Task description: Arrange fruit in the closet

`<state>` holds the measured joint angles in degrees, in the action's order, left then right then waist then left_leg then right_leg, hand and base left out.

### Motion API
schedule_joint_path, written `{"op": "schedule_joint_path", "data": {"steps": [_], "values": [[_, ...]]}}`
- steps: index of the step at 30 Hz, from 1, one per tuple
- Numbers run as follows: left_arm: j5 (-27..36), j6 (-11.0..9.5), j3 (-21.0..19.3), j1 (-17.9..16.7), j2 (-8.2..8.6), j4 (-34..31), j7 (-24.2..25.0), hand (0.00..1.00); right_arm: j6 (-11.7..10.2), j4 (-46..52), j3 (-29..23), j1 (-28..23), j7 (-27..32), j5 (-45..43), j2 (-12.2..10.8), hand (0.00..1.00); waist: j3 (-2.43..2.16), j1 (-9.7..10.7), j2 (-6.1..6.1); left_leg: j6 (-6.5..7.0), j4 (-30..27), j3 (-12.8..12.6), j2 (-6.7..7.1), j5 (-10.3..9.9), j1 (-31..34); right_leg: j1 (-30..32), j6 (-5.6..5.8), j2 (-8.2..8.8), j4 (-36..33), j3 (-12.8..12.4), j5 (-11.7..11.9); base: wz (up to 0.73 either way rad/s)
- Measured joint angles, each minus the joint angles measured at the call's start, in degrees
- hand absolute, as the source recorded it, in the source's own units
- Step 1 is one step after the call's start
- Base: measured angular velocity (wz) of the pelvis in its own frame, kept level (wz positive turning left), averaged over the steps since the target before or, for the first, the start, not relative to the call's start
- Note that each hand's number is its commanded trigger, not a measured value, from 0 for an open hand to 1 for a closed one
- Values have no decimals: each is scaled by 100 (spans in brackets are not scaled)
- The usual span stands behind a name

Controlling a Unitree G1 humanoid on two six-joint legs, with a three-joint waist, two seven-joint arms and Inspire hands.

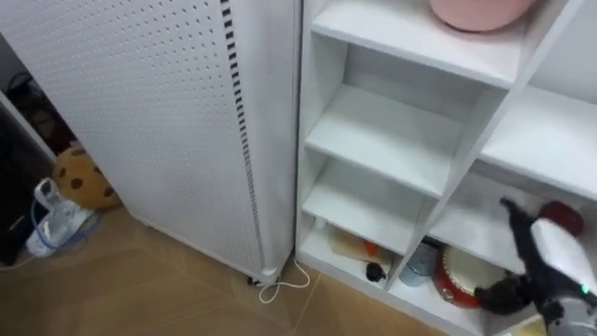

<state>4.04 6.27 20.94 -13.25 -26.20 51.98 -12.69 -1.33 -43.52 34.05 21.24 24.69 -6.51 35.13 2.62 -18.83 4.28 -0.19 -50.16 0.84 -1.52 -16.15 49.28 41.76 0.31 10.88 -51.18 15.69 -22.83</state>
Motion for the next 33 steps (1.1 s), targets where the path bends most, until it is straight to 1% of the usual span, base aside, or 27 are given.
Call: {"op": "schedule_joint_path", "data": {"steps": [1, 2, 3, 4, 5, 6, 7, 8, 9, 10, 11, 12, 13, 14, 15, 16, 17, 18, 20, 21, 24, 26, 27, 30, 31, 33], "values": [[-1, -55, -7, 27, 85, 113, 19, 0, 33, -23, -87, -434, -191, -64, -120, 0, -9, 25, -24, 1, 139, -39, -13, 3, -254, -221, 20, -15, 159, -1, 33, -10], [4, -97, -27, 45, 154, 201, 44, 0, 61, -26, -250, -836, -358, -105, -303, 0, -30, 97, -23, -3, 287, -69, -15, 7, -462, -413, 51, -46, 315, -28, 56, -7], [2, -159, -30, 81, 231, 325, 48, 0, 63, -30, -408, -1196, -502, -180, -492, 0, -51, 235, -53, -3, 444, -68, -25, 37, -648, -630, 59, -89, 514, -14, 120, -7], [4, -170, -47, 97, 276, 360, 48, 0, 59, -33, -455, -1368, -559, -186, -572, 0, -64, 291, -67, -4, 520, -73, -31, 52, -733, -740, 54, -111, 613, -10, 161, 0], [4, -214, -58, 139, 353, 423, 49, 0, 66, -48, -578, -1716, -697, -190, -717, 0, -79, 438, -100, 6, 672, -73, -41, 76, -924, -955, 37, -146, 816, 16, 239, 0], [-10, -292, -76, 184, 432, 500, 44, 0, 50, -95, -701, -2083, -776, -196, -868, 0, -99, 581, -148, 9, 837, -71, -47, 92, -1164, -1225, 63, -189, 1058, 31, 300, 0], [-31, -335, -90, 207, 489, 565, 39, 0, 31, -153, -772, -2247, -817, -198, -953, 0, -109, 616, -170, 17, 936, -82, -61, 104, -1306, -1387, 76, -220, 1198, 40, 343, -9], [-115, -404, -114, 218, 596, 646, 37, 0, 8, -283, -850, -2570, -856, -173, -1089, 0, -137, 673, -207, 17, 1164, -143, -82, 116, -1619, -1696, 112, -280, 1495, 20, 431, -11], [-166, -432, -169, 222, 698, 696, 32, 0, 4, -468, -878, -2804, -865, -103, -1222, 0, -158, 831, -241, 26, 1409, -171, -74, 154, -1933, -2035, 153, -310, 1798, 27, 510, -9], [-183, -437, -178, 222, 730, 718, 25, 0, 6, -584, -922, -2890, -864, -72, -1306, 0, -167, 907, -239, 34, 1541, -206, -65, 181, -2074, -2184, 173, -312, 1937, 27, 543, 0], [-224, -466, -195, 218, 794, 743, -7, 0, -2, -773, -1072, -3063, -865, -71, -1455, 0, -176, 1031, -227, 31, 1794, -222, -21, 231, -2361, -2460, 220, -318, 2194, 15, 603, 0], [-249, -485, -243, 209, 838, 758, -40, 0, -3, -828, -1147, -3165, -859, -61, -1511, 0, -178, 1091, -225, 40, 1930, -235, 4, 263, -2520, -2613, 251, -313, 2325, 15, 631, 0], [-264, -504, -365, 180, 958, 783, -124, 0, -39, -960, -1321, -3381, -846, -44, -1615, 0, -185, 1168, -231, 57, 2216, -269, 50, 320, -2852, -2927, 281, -306, 2593, 15, 702, 5], [-367, -497, -434, 98, 1059, 779, -222, 0, -36, -1095, -1500, -3557, -826, -30, -1729, 0, -206, 1272, -253, 88, 2420, -263, 92, 353, -3135, -3235, 294, -307, 2847, 44, 767, 7], [-456, -495, -482, 58, 1104, 772, -251, 0, -43, -1201, -1594, -3618, -805, -31, -1810, 0, -211, 1328, -253, 93, 2503, -259, 115, 357, -3275, -3381, 309, -302, 2941, 62, 777, 12], [-637, -481, -603, -30, 1192, 768, -307, 0, -33, -1456, -1779, -3675, -784, -27, -1987, 0, -222, 1431, -239, 97, 2632, -259, 143, 360, -3539, -3676, 327, -305, 3107, 73, 787, 12], [-783, -465, -720, -103, 1253, 766, -316, 0, 1, -1649, -1893, -3759, -781, 10, -2139, 0, -244, 1511, -215, 99, 2750, -251, 167, 352, -3763, -3923, 341, -315, 3226, 63, 783, 19], [-921, -439, -819, -150, 1316, 770, -322, 0, 47, -1699, -2012, -3832, -786, 71, -2252, 0, -248, 1583, -202, 99, 2865, -224, 201, 352, -3971, -4132, 350, -319, 3324, 32, 783, 17], [-1081, -377, -990, -240, 1440, 764, -333, 0, 140, -1809, -2152, -3930, -824, 172, -2376, 0, -261, 1670, -212, 104, 2988, -245, 229, 328, -4246, -4390, 372, -314, 3440, 16, 780, 8], [-1194, -330, -1078, -296, 1496, 765, -331, 0, 229, -1888, -2200, -3904, -882, 210, -2447, 0, -282, 1703, -230, 94, 3050, -254, 234, 308, -4390, -4526, 379, -323, 3538, 18, 784, 0], [-1488, -203, -1259, -331, 1582, 769, -320, 0, 348, -1960, -2328, -3886, -1053, 225, -2579, 0, -291, 1734, -251, 79, 3174, -253, 239, 294, -4643, -4795, 389, -347, 3720, 28, 795, 0], [-1734, -111, -1530, -350, 1690, 787, -240, 0, 421, -2196, -2461, -3841, -1242, 372, -2686, 0, -292, 1737, -262, 48, 3249, -253, 230, 257, -4903, -5055, 392, -376, 3858, 25, 800, -5], [-1762, -99, -1571, -350, 1706, 791, -200, 0, 460, -2227, -2472, -3830, -1299, 456, -2690, 0, -290, 1737, -273, 38, 3255, -247, 226, 243, -4933, -5103, 392, -387, 3869, 20, 800, -5], [-1948, -18, -1813, -311, 1842, 830, 8, 0, 670, -2342, -2674, -3809, -1531, 777, -2681, 0, -282, 1740, -351, 18, 3281, -241, 210, 226, -5074, -5213, 383, -405, 3874, 21, 782, 0], [-1957, -1, -1832, -312, 1864, 831, 47, 0, 707, -2346, -2698, -3812, -1566, 816, -2679, 0, -277, 1745, -359, 18, 3283, -242, 210, 226, -5094, -5226, 383, -405, 3874, 23, 782, 0], [-1982, 96, -1879, -286, 1910, 877, 225, 0, 852, -2380, -2818, -3759, -1732, 822, -2688, 0, -272, 1742, -368, 18, 3296, -255, 212, 226, -5167, -5289, 383, -401, 3868, 5, 782, -4]]}}
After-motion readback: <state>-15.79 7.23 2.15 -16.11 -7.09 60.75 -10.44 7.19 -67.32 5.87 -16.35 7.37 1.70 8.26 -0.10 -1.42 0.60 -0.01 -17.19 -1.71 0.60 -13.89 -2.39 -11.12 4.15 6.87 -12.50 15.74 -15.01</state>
